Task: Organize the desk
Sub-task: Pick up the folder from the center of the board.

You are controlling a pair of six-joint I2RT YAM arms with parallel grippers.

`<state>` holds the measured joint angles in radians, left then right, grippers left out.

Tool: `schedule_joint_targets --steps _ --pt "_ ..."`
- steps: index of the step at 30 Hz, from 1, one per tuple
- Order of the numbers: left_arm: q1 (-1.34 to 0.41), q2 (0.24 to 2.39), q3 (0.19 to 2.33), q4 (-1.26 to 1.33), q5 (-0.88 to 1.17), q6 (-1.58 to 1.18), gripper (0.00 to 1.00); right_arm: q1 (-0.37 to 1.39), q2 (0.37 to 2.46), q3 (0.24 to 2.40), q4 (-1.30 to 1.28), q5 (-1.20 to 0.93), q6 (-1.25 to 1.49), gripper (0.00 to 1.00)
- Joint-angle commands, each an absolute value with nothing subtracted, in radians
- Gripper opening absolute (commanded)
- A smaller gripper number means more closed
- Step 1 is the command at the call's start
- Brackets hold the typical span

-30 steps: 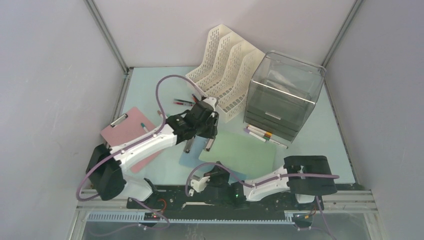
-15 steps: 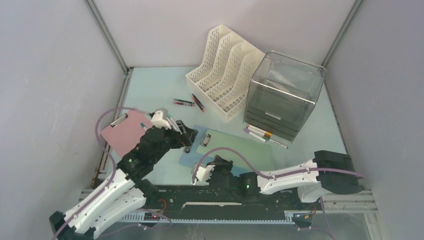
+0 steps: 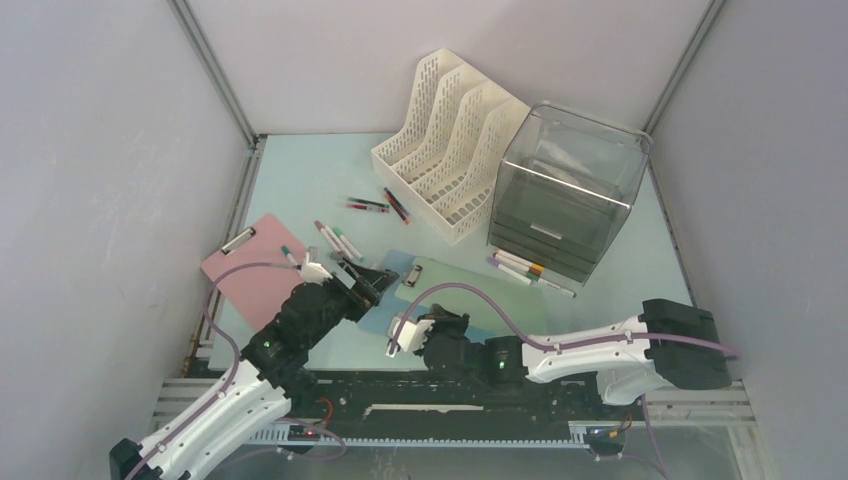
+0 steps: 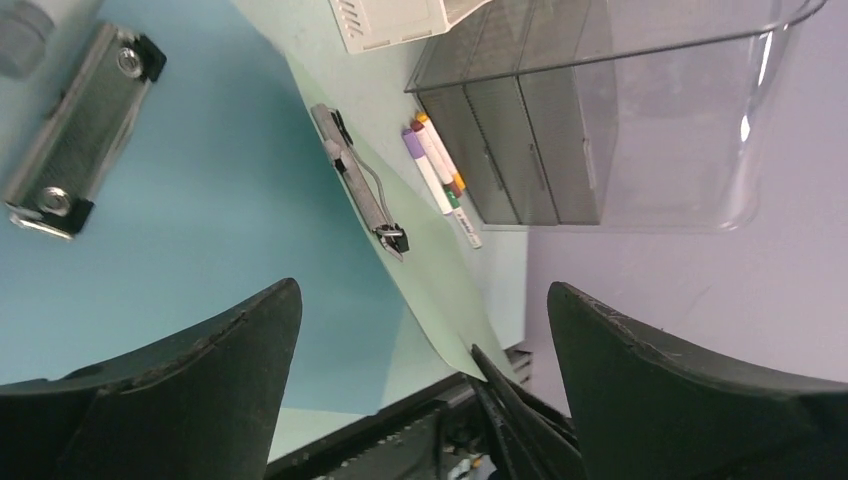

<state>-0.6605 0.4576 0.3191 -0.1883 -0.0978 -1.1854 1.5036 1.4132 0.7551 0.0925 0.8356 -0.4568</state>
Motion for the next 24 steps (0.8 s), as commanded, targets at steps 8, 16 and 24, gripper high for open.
schedule_joint_targets --steps 8,16,24 --pt "-0.701 0.633 0.284 0.03 -0.038 -1.454 0.95 1.492 1.388 0.787 0.125 0.846 -0.42 0.0" --pt "-0.782 0.759 0.331 0.126 -0.102 -1.445 0.72 1.491 1.392 0.787 0.123 0.848 -0.419 0.0" --pt "-0.841 0.837 0.319 0.184 -0.118 -1.504 0.44 1.495 1.392 0.787 0.123 0.848 -0.42 0.0"
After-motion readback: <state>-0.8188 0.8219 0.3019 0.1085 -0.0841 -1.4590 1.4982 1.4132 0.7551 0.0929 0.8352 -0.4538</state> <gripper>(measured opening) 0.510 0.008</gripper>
